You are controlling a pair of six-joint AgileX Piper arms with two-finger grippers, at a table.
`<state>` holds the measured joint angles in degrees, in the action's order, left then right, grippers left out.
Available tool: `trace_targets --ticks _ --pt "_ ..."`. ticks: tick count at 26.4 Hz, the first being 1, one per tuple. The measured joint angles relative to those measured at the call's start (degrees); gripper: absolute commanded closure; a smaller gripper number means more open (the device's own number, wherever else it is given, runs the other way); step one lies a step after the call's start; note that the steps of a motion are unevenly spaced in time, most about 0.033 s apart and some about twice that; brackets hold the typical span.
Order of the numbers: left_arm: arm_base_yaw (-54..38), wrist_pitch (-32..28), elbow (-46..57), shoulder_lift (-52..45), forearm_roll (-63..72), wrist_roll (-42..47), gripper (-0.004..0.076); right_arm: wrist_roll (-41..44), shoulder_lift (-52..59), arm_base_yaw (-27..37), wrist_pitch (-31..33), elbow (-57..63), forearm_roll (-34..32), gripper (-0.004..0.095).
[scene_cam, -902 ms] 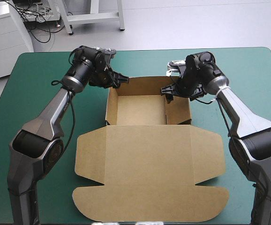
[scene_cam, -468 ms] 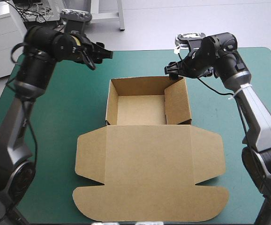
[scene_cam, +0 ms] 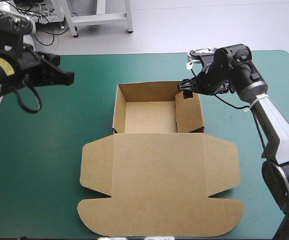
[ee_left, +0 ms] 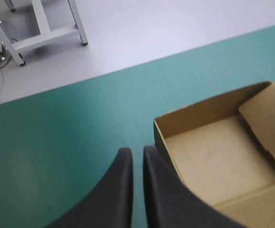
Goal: Fold the box
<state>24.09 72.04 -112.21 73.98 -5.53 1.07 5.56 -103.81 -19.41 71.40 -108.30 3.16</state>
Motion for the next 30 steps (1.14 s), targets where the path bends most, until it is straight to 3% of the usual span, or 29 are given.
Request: trace_targets --ticks 6,13,23,25,27,28,29,30 --pt "0.00 0.00 21.74 -14.62 0.00 -0.54 0.0746 0.00 0.00 0.00 -0.56 3.74 0.00 0.0116" --pt "0.00 -0.23 45.71 -35.41 -0.50 1.19 0.0746 0.62 0.00 0.00 -6.40 10.16 0.00 0.0116" --pt "0.00 -6.10 66.34 -54.04 -0.94 1.58 0.0747 1.08 -5.67 0.00 -9.05 11.57 0.00 0.0116" --pt "0.00 -7.27 69.31 -56.28 -0.98 1.69 0.0746 1.54 -7.13 0.00 -9.30 11.62 0.00 0.0157" --pt "0.00 -7.53 70.71 -57.57 -1.11 1.69 0.0747 2.54 -7.41 0.00 -9.44 11.62 0.00 0.0335" --pt "0.00 -7.57 70.91 -57.72 -1.11 1.69 0.0747 2.68 -7.41 0.00 -9.44 11.62 0.00 0.0567" --pt "0.00 -7.67 71.02 -57.77 -1.11 1.69 0.0747 2.94 -7.41 0.00 -9.44 11.62 0.00 0.0700" --pt "0.00 -7.83 71.02 -57.79 -1.11 1.69 0.0747 3.08 -7.41 0.00 -9.44 11.62 0.00 0.0938"
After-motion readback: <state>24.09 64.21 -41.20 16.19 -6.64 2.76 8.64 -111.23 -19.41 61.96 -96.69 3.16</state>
